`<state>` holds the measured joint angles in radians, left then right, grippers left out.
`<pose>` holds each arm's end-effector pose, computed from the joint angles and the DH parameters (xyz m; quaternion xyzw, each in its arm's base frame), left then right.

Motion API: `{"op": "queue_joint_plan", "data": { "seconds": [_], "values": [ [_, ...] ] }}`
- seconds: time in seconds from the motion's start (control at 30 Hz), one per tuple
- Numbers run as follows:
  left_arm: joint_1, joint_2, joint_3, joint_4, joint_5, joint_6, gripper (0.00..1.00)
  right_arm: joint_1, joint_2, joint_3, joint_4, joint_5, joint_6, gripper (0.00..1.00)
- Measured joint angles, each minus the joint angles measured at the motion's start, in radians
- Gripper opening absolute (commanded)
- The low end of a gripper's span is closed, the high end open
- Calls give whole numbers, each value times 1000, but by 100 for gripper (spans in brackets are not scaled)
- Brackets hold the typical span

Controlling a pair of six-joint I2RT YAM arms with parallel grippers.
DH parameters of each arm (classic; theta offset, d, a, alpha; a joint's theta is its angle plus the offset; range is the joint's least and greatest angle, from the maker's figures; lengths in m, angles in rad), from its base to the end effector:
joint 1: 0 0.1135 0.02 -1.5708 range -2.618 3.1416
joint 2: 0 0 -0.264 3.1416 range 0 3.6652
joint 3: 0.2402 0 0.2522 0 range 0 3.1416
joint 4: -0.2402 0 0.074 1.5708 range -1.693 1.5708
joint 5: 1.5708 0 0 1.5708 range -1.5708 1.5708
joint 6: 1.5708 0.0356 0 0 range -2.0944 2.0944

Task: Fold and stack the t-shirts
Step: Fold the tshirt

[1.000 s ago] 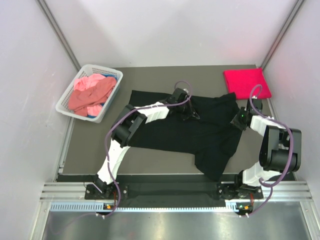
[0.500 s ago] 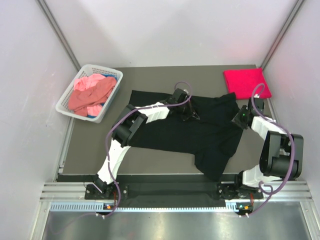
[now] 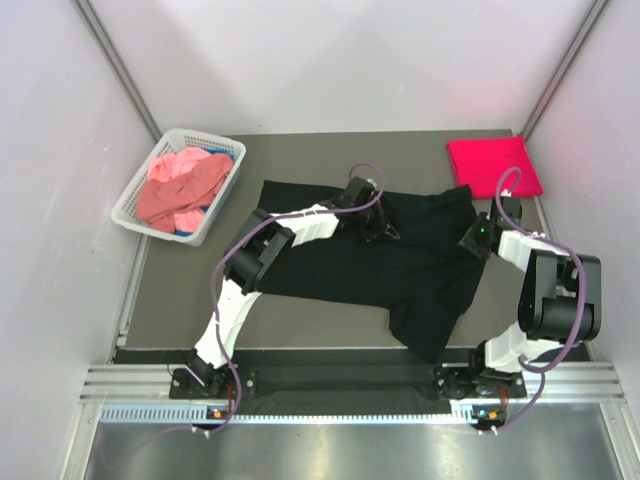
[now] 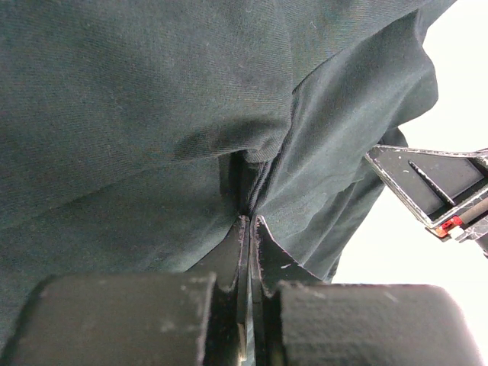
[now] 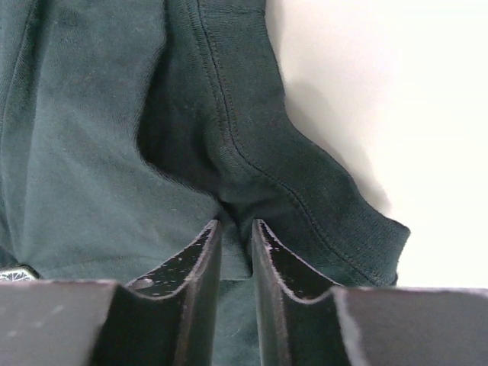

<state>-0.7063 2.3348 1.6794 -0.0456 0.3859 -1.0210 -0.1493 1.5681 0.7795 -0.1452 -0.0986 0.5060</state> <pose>0.3832 -0.3446 0.1334 -0.0597 0.8917 -0.4273 0.1364 0.2968 -0.0411 0.1581 0.2907 0.9031 0.1015 0.2995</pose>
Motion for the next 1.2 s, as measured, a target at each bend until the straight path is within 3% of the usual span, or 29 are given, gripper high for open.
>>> {"op": "queue_joint_plan", "data": {
  "seconds": [0.17,0.23,0.47,1.07,1.2],
  "values": [
    [0,0,0,0,0,-2,0,3,5,0,4,5,-10,13],
    [0,0,0,0,0,-2,0,3,5,0,3,8,-18,0],
    [0,0,2,-1,3,-5,0,3,-19,3,-41,11,-16,0],
    [16,0,52,-109,-8,34,0,5,-262,-36,-178,31,48,0],
    [21,0,52,-114,3,36,0,5,-269,-72,-150,9,35,14]
  ]
}}
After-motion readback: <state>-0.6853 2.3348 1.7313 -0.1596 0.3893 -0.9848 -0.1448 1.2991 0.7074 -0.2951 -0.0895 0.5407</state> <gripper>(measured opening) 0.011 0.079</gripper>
